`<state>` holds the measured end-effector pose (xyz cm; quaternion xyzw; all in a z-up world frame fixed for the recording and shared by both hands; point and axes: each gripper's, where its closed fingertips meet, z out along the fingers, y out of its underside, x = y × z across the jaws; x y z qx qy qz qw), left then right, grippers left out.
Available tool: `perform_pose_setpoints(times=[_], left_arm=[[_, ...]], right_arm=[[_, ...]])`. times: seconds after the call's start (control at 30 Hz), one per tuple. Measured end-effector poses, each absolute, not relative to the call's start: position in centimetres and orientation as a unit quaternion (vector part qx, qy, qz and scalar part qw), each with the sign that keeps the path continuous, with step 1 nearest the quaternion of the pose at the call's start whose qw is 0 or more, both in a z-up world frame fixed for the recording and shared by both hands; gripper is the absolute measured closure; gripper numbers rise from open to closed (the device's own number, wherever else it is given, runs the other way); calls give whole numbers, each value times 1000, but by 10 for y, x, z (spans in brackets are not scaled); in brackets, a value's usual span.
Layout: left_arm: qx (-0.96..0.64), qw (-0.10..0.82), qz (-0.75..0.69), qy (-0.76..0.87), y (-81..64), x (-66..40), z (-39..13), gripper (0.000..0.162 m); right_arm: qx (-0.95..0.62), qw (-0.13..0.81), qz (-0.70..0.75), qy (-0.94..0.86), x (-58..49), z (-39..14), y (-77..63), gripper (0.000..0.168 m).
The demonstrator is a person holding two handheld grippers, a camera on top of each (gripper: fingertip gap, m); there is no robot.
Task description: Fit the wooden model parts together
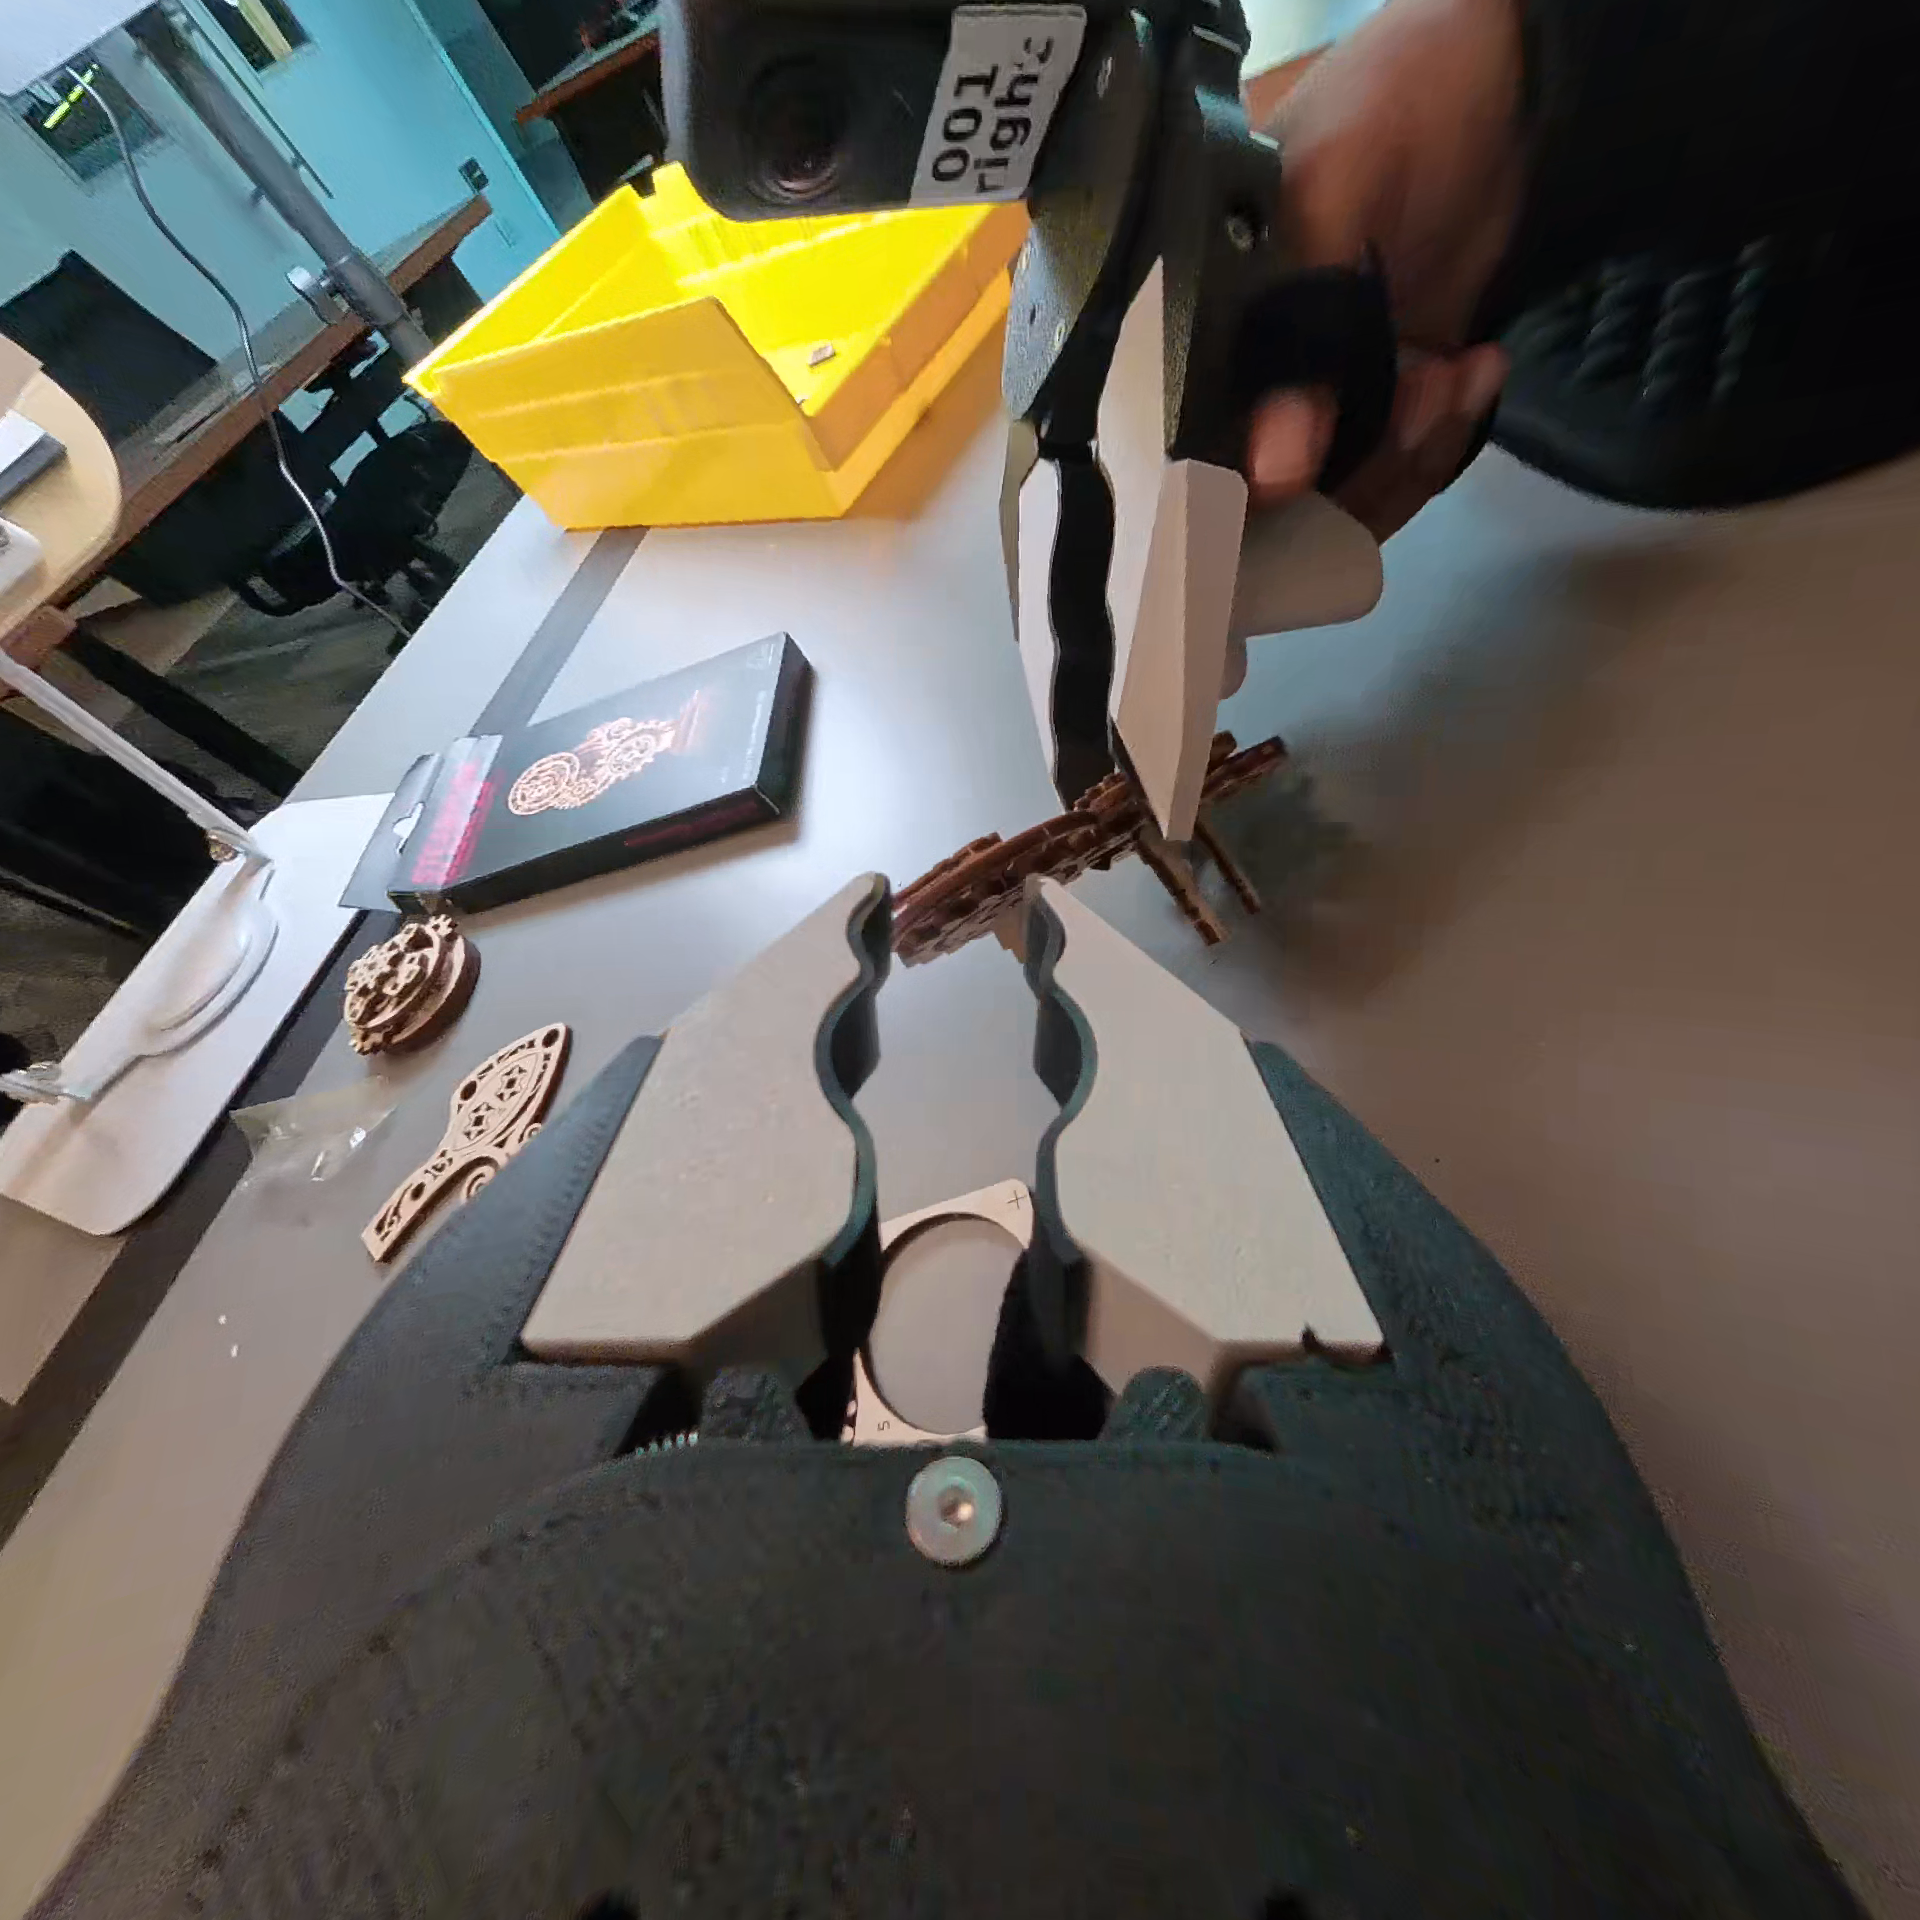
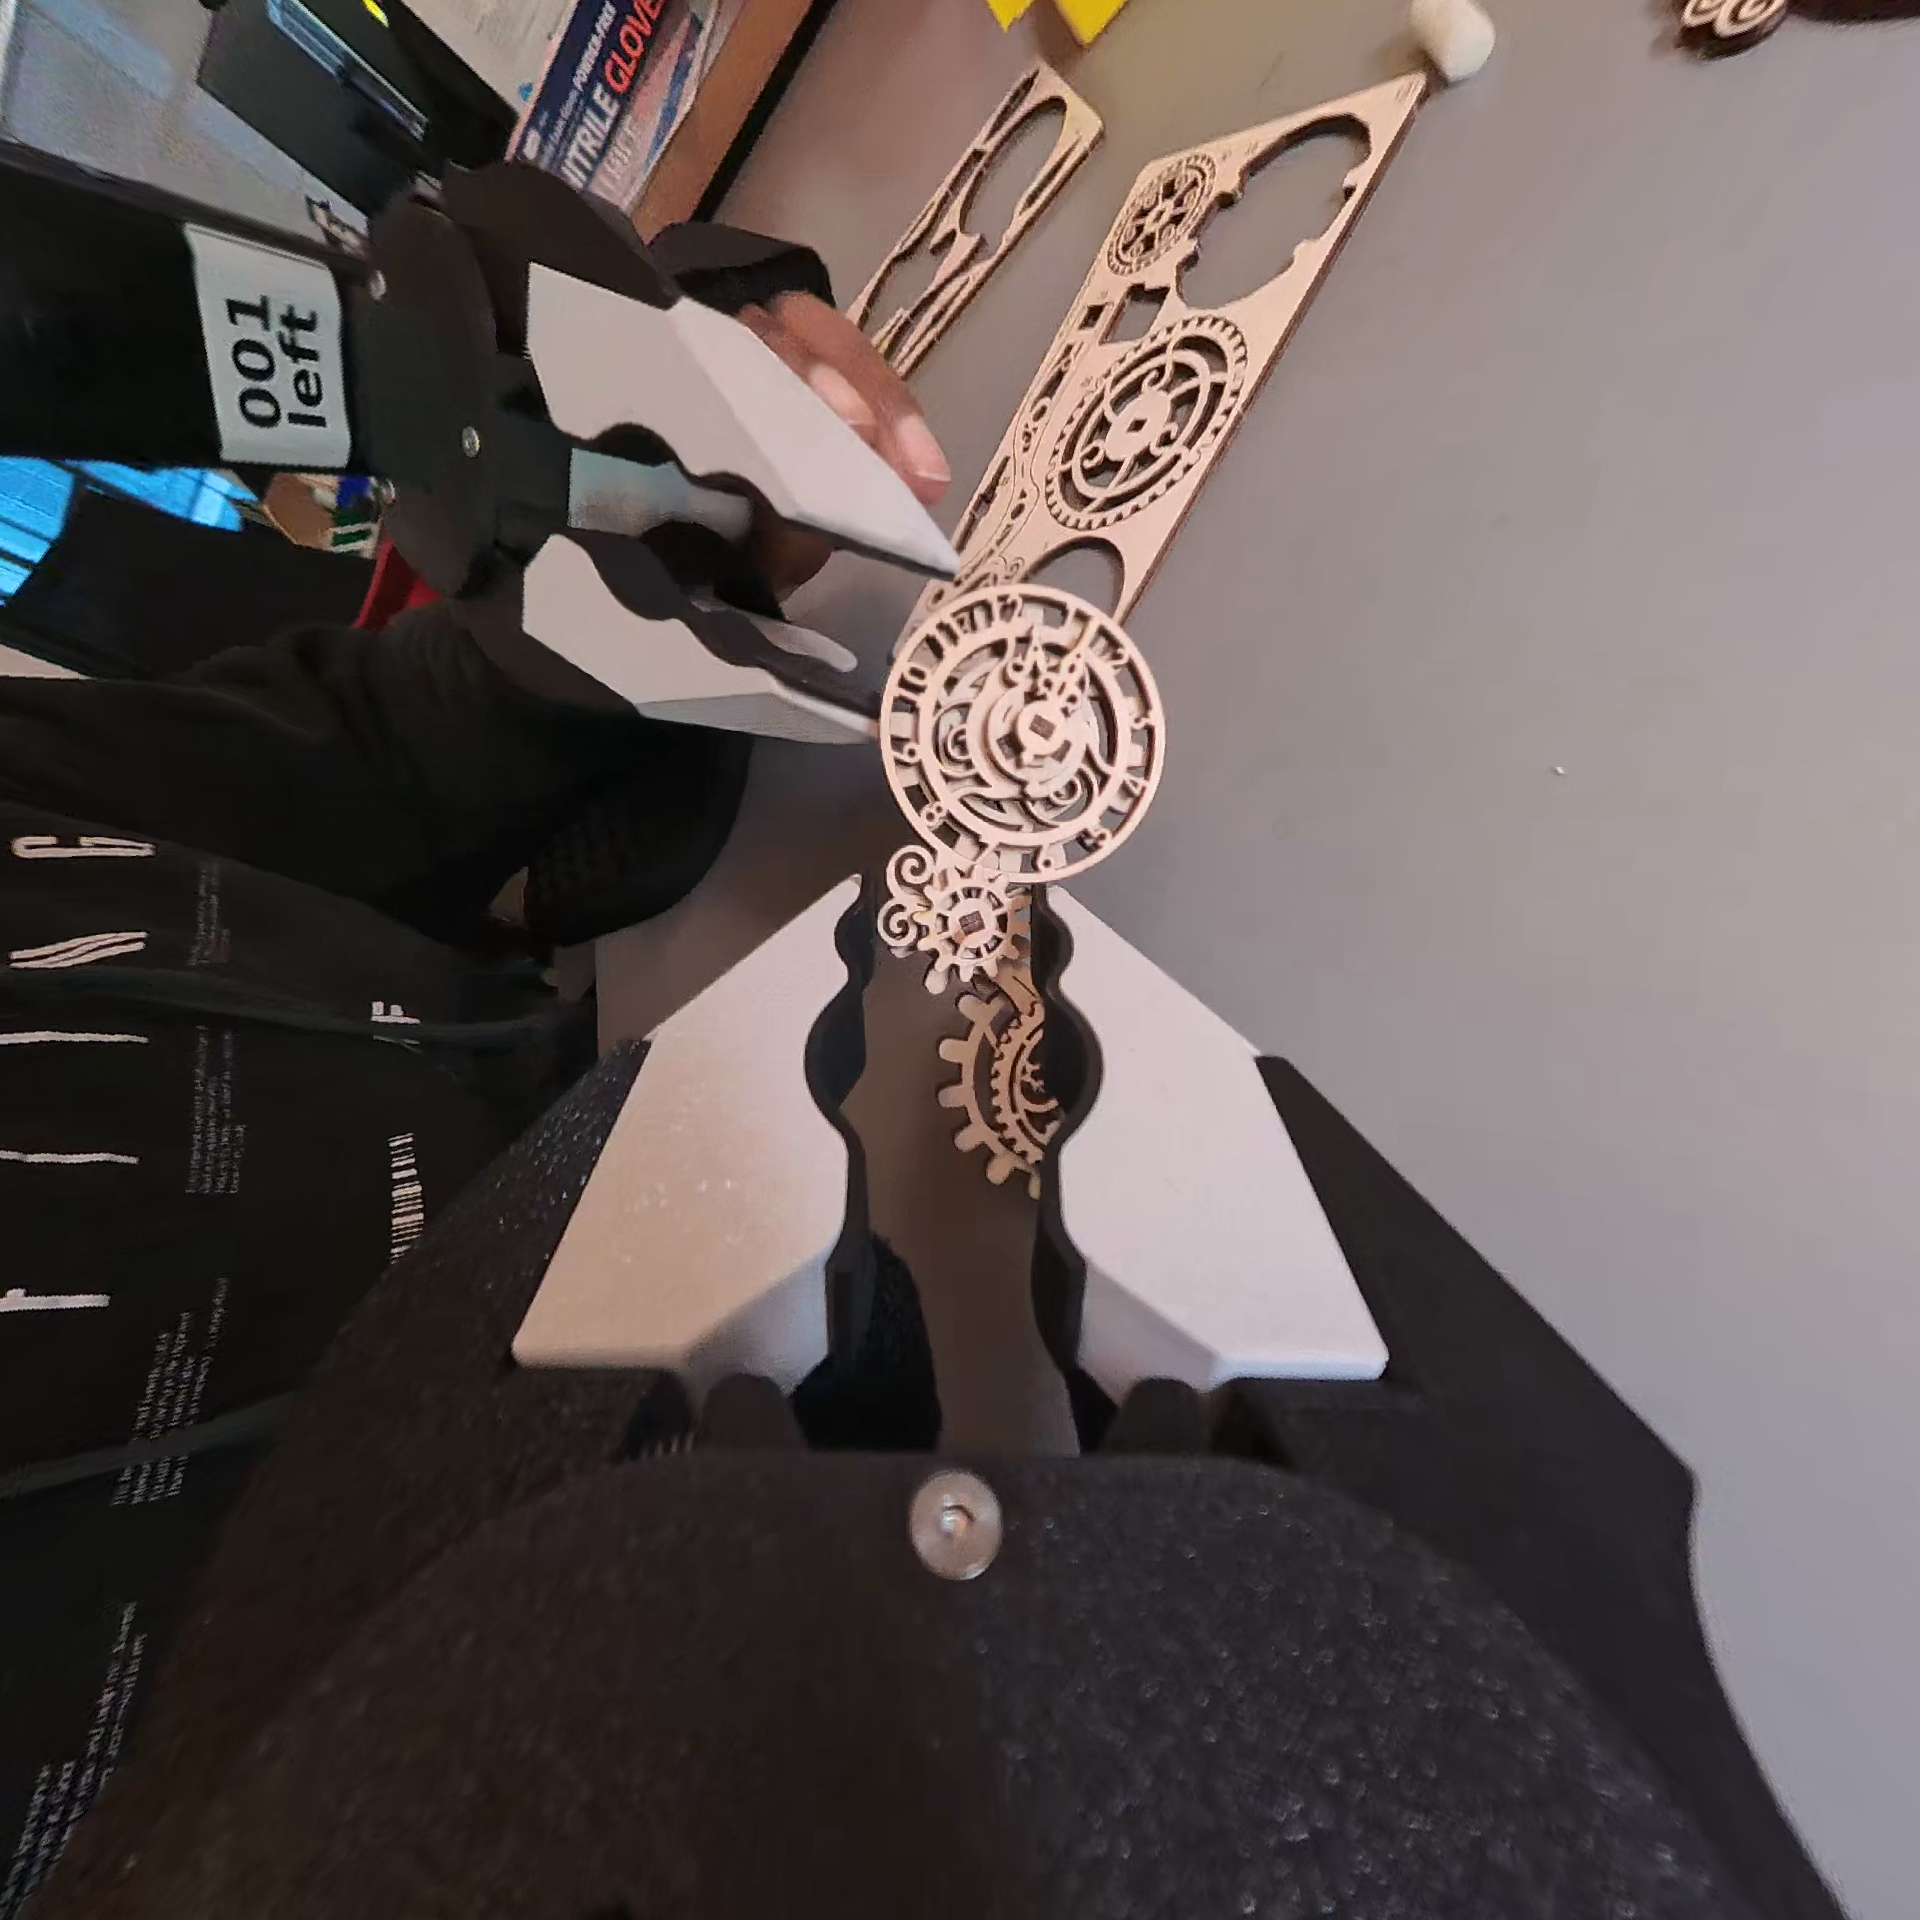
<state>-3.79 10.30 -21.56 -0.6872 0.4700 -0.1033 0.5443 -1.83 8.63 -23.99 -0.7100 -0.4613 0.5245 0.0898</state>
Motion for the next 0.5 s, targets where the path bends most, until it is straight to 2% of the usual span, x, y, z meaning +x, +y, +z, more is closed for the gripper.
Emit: perform_pose_setpoints(times=[0.17, 0.23, 0.5], left_arm=[[-693, 530, -95, 479, 109, -40, -227, 151], [-688, 534, -92, 482, 112, -40, -229, 162], [-724, 504, -134, 452, 116, -45, -241, 162]], right_arm=[[-721, 125, 489, -475, -15, -246, 96, 140], [-722, 135, 474, -486, -13, -248, 98, 140], [-721, 182, 437, -506, -9, -252, 113, 138]])
